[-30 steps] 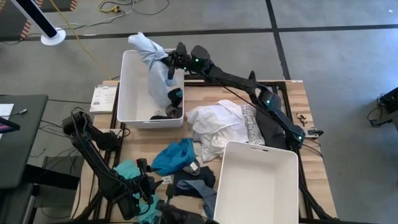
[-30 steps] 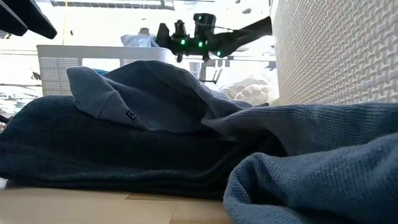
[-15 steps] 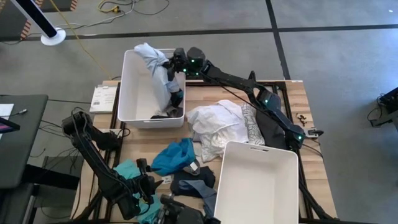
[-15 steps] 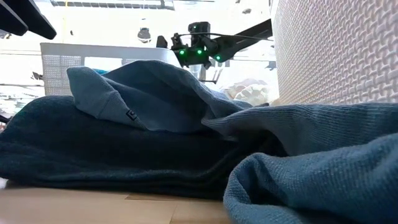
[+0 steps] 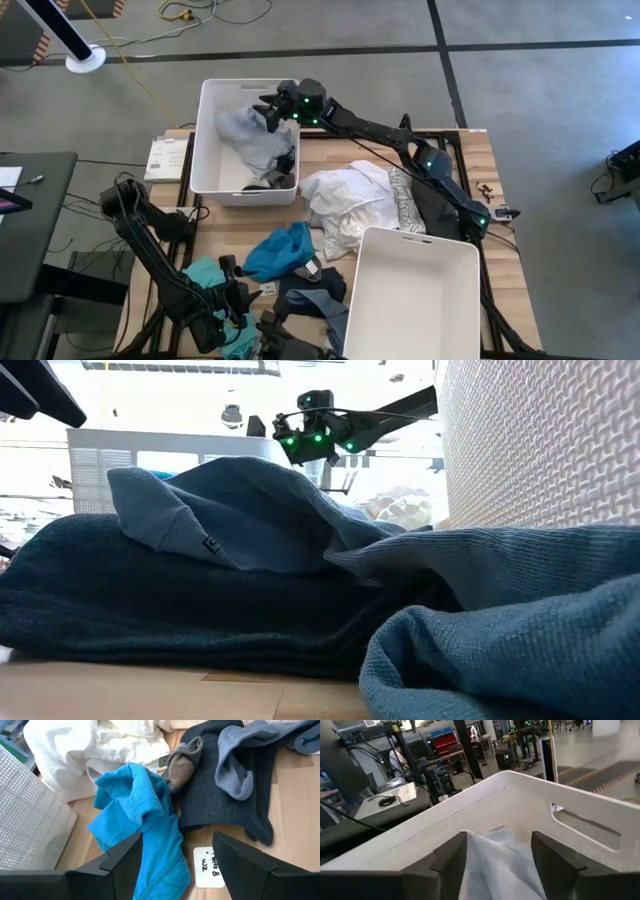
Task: Sort clothes
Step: Put the blue shorts into the top white laundry bin
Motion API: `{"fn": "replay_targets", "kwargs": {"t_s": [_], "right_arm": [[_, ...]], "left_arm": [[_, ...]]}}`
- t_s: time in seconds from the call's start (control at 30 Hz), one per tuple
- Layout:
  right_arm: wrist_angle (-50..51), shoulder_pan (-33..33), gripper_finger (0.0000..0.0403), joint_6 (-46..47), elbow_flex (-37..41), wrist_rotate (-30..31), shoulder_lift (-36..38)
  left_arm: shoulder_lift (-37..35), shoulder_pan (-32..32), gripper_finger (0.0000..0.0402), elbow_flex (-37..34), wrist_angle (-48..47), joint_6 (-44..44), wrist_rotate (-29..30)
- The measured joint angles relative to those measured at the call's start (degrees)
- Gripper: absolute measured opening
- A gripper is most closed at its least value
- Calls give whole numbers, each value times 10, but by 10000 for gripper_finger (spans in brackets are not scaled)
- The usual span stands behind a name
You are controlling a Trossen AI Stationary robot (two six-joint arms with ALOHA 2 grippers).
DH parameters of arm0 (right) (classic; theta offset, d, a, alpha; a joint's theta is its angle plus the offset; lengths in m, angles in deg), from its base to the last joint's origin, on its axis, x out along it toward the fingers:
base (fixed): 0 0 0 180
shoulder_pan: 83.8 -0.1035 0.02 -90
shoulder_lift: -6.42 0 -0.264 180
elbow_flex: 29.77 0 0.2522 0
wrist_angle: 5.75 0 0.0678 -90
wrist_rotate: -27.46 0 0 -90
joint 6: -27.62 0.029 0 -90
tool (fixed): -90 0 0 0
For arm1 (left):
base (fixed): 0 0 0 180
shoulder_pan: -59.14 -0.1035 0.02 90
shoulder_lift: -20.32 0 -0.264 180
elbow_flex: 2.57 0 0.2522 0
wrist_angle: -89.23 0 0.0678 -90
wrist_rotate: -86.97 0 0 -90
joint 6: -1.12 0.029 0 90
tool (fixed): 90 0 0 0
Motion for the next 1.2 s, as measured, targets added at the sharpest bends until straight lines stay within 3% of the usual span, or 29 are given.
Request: {"fn": "replay_targets", "kwargs": {"t_s": [0.2,0.57,0.73,0.87,1.2], "right_arm": [[51,-2,247,22,0,14,18],[39,-42,244,-9,0,14,84],[59,-69,243,-19,0,-46,128],[141,-95,243,-46,0,-98,171],[439,-179,243,-198,1,-90,282]], "left_arm": [[0,0,235,0,2,-2,-3],[0,0,235,0,4,-2,-3],[0,0,235,0,4,-3,-11],[0,0,235,0,4,-2,-35],[0,0,235,0,4,6,-59]]}}
